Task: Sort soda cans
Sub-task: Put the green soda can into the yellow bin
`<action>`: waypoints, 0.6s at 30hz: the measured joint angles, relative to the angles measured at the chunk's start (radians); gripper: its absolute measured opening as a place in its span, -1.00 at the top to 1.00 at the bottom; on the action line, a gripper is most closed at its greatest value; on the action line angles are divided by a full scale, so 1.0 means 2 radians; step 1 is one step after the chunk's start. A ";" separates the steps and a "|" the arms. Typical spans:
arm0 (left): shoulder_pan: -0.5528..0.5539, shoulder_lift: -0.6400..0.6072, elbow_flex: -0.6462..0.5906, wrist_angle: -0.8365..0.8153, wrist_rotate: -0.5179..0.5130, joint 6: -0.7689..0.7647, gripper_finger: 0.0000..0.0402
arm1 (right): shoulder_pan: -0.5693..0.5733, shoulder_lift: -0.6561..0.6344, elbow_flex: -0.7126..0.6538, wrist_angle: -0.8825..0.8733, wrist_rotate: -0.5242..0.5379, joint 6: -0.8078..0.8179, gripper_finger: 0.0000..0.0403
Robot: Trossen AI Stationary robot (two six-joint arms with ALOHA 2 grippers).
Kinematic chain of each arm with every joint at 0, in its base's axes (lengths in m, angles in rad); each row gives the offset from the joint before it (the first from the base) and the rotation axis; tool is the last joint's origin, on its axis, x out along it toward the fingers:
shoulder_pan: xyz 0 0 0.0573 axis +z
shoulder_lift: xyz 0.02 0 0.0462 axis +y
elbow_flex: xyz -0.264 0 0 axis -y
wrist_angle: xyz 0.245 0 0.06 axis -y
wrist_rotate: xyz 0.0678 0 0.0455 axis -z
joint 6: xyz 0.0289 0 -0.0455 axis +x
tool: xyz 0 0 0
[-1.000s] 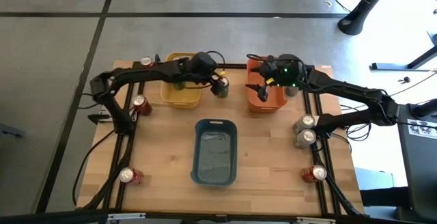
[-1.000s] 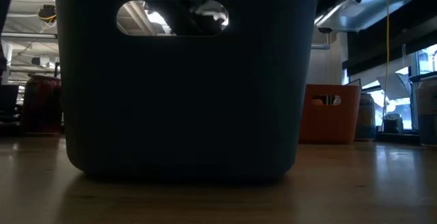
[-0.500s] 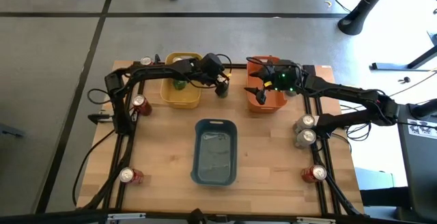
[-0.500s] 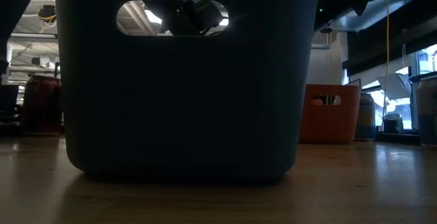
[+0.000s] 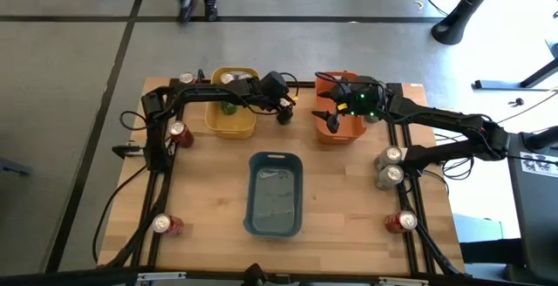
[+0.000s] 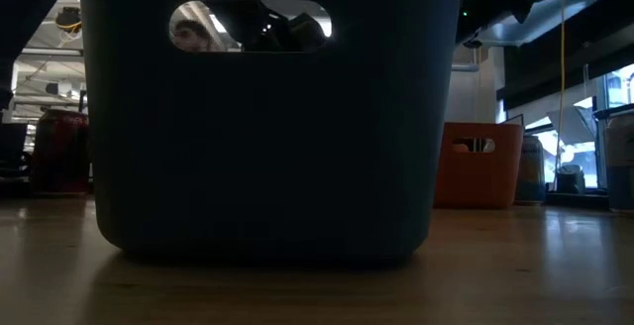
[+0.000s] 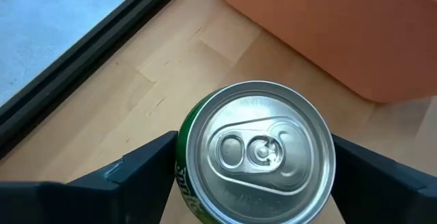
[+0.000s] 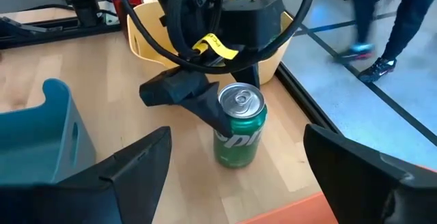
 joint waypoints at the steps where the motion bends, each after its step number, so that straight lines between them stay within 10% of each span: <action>1: 0.000 0.000 0.000 0.002 0.000 0.000 -0.55 | 0.000 0.000 0.000 0.000 0.000 0.000 -0.64; 18: -0.020 -0.073 -0.001 -0.027 -0.009 0.006 -0.49 | 0.000 0.000 0.000 -0.002 0.000 0.010 -0.64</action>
